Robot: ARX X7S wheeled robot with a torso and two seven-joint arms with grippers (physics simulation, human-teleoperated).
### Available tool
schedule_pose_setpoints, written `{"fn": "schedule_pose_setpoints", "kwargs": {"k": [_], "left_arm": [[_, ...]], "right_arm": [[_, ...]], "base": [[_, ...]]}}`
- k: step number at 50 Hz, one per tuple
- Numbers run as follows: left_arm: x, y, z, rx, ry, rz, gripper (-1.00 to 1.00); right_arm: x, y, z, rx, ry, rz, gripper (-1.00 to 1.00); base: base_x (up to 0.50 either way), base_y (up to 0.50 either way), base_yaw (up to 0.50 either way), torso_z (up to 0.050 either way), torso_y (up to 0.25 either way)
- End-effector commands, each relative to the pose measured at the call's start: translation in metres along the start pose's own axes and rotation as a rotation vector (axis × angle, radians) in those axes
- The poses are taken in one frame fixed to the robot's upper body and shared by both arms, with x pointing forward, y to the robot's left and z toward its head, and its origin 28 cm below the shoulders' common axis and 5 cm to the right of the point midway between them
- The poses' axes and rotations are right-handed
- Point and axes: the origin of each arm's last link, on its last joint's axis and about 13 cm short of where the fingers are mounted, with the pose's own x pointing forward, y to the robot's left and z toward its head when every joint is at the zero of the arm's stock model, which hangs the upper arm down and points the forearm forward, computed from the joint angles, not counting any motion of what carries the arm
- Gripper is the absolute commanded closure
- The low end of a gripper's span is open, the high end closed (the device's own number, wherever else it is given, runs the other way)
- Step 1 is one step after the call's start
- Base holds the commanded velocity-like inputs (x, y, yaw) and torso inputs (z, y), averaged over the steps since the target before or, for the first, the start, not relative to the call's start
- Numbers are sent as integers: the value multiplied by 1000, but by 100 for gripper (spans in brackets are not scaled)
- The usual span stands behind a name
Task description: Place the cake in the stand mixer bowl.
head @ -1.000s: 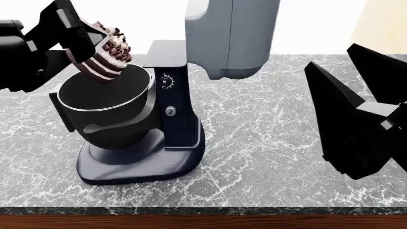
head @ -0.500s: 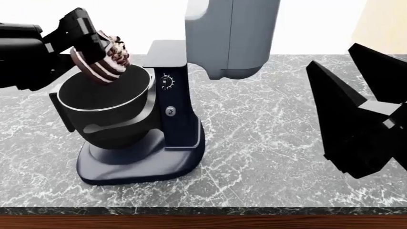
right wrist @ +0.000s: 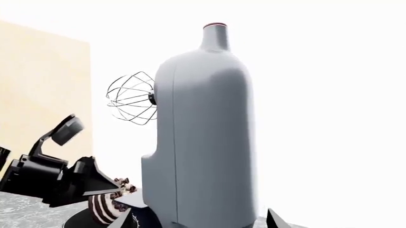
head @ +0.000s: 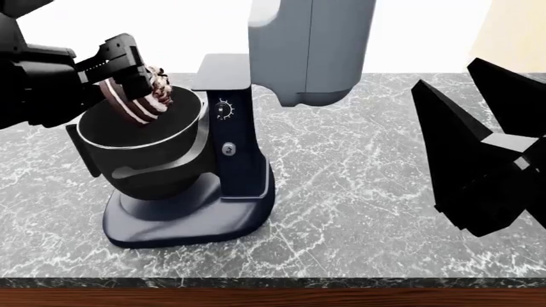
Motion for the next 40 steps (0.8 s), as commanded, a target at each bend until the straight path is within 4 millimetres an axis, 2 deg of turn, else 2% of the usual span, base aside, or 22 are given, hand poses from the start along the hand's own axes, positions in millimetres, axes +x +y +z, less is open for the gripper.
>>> {"fn": "schedule_pose_setpoints", "kwargs": {"k": [1, 7, 18, 19, 29, 40], "left_arm": [[-3, -4, 8, 15, -8, 17, 100], [1, -6, 8, 33, 6, 30, 100], [-4, -7, 11, 35, -14, -2, 100], [-5, -7, 12, 36, -21, -7, -100], [-15, -7, 16, 25, -66, -10, -100], [-40, -8, 23, 6, -170, -19, -100]], "right_arm": [[0, -1, 0, 3, 0, -1, -100], [-1, -1, 0, 3, 0, -1, -100], [-1, -1, 0, 3, 0, -2, -100], [-1, -1, 0, 3, 1, -2, -100], [-1, -1, -1, 3, 1, -2, -100], [-1, 0, 0, 2, 0, -2, -100]], "base": [[0, 0, 0, 10, 0], [0, 0, 0, 0, 2], [0, 0, 0, 0, 1], [0, 0, 0, 0, 0], [0, 0, 0, 0, 0], [0, 0, 0, 0, 0]]}}
